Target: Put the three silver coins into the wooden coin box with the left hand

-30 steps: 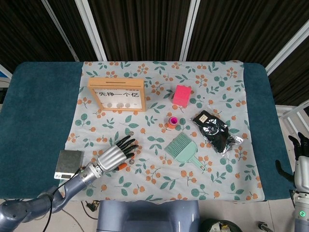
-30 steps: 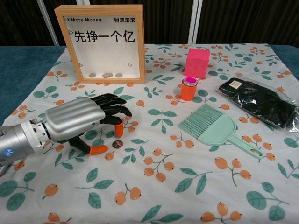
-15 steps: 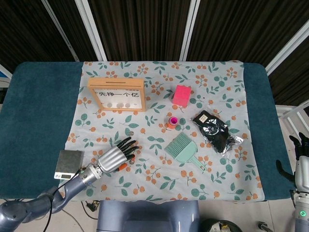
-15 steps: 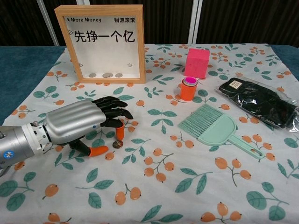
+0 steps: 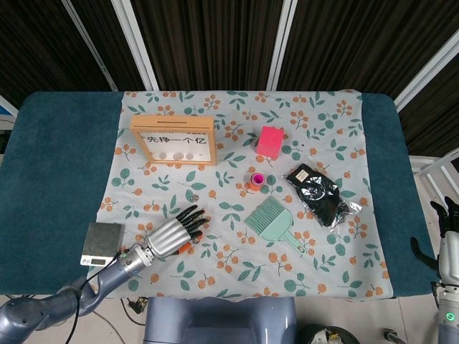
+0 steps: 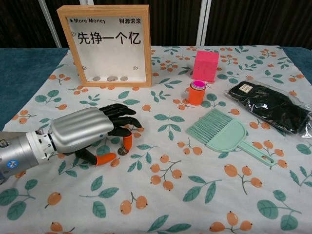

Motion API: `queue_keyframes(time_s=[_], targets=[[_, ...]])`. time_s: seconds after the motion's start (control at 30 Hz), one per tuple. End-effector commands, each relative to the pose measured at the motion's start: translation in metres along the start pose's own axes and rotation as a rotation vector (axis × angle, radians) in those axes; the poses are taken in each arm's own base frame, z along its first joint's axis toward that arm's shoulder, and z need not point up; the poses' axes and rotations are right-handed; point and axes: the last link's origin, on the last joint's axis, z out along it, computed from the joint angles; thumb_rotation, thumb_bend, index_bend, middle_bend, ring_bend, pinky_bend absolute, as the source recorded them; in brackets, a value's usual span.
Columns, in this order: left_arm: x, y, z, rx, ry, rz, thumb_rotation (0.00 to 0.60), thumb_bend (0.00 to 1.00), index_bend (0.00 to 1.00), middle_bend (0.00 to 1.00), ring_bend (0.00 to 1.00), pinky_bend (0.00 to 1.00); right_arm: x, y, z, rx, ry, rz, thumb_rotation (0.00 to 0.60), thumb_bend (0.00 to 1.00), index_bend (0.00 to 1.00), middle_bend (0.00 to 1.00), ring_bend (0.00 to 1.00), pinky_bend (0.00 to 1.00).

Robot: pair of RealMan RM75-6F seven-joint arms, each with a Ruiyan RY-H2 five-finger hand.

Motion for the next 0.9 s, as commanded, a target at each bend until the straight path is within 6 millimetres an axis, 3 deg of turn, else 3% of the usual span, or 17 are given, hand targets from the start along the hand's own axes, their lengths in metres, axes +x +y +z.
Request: queue_keyframes(time_s=[0.03,0.4,0.73,0.9], targets=[[-0.0006,0.0003,0.0004,-0.001,-0.002,0.004,0.600,0.33,0.45,0.14,0.00,0.00,0.0000,0.0001,-0.0001,-0.001,-0.001,0.000,0.600,0.39,0.17,0.05,0.02,0.00],[-0.0038,-0.0022,0.0013,0.021,-0.016,0.010,0.600,0.36,0.47,0.14,0.00,0.00,-0.0002,0.0001,-0.0002,-0.002,-0.005,0.002,0.600,0.39,0.17,0.05,0.02,0.00],[-0.0008,-0.0006,0.0011,0.016,-0.001,0.001,0.600,0.37,0.60,0.15,0.00,0.00,-0.0010,-0.0002,-0.0003,-0.004,-0.011,0.002,0.600,0.40,0.17,0.05,0.02,0.00],[-0.0004,-0.0020,0.0006,0.023,-0.002,0.007,0.600,0.38,0.62,0.16,0.00,0.00,-0.0014,-0.0005,-0.0007,-0.003,-0.015,0.001,0.600,0.39,0.17,0.05,0.02,0.00]])
